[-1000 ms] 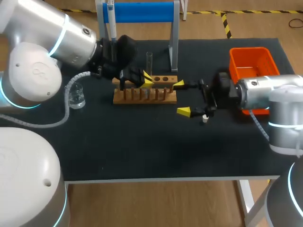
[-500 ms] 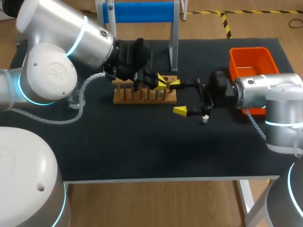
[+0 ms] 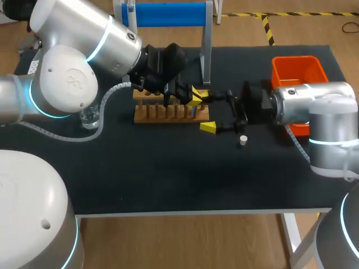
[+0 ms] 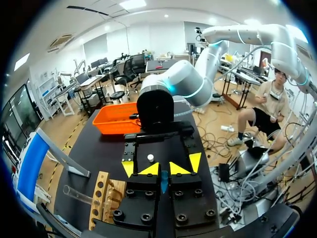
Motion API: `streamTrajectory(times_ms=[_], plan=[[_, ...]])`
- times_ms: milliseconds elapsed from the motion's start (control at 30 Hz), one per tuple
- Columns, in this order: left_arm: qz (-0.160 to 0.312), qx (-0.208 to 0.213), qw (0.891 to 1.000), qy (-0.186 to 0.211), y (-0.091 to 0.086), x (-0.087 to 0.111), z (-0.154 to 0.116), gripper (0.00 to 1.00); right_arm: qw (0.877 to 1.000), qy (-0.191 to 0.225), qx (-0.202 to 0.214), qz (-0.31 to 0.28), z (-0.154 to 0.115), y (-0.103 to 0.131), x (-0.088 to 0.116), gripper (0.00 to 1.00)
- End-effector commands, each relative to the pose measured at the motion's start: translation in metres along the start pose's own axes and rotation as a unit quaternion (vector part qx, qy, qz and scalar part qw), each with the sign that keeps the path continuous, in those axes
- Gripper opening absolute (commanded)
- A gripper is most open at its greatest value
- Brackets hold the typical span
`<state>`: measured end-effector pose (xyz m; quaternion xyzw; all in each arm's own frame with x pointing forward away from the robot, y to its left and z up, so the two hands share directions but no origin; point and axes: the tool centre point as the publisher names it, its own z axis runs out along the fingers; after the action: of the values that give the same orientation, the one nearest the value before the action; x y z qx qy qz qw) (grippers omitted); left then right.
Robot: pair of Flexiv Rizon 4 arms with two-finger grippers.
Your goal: Invert the test tube, pick up the pipette, mount the tip to pipette, aspirate from beaker and dispense into the tube, eject the tip, return the pipette, and cap with the stopper.
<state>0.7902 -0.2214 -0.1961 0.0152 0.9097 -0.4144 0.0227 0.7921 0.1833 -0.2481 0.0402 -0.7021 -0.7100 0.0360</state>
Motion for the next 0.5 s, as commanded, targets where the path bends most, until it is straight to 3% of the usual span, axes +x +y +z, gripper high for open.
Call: streamTrajectory(times_ms=[33, 500], plan=[[-0.001, -0.001, 1.000, 0.001, 0.000, 0.000, 0.000, 0.00, 1.000, 0.001, 0.005, -0.001, 0.006, 0.003, 0.000, 1.00], [-0.001, -0.001, 1.000, 0.001, 0.000, 0.000, 0.000, 0.00, 1.000, 0.018, 0.012, 0.004, 0.021, 0.008, -0.004, 1.00]])
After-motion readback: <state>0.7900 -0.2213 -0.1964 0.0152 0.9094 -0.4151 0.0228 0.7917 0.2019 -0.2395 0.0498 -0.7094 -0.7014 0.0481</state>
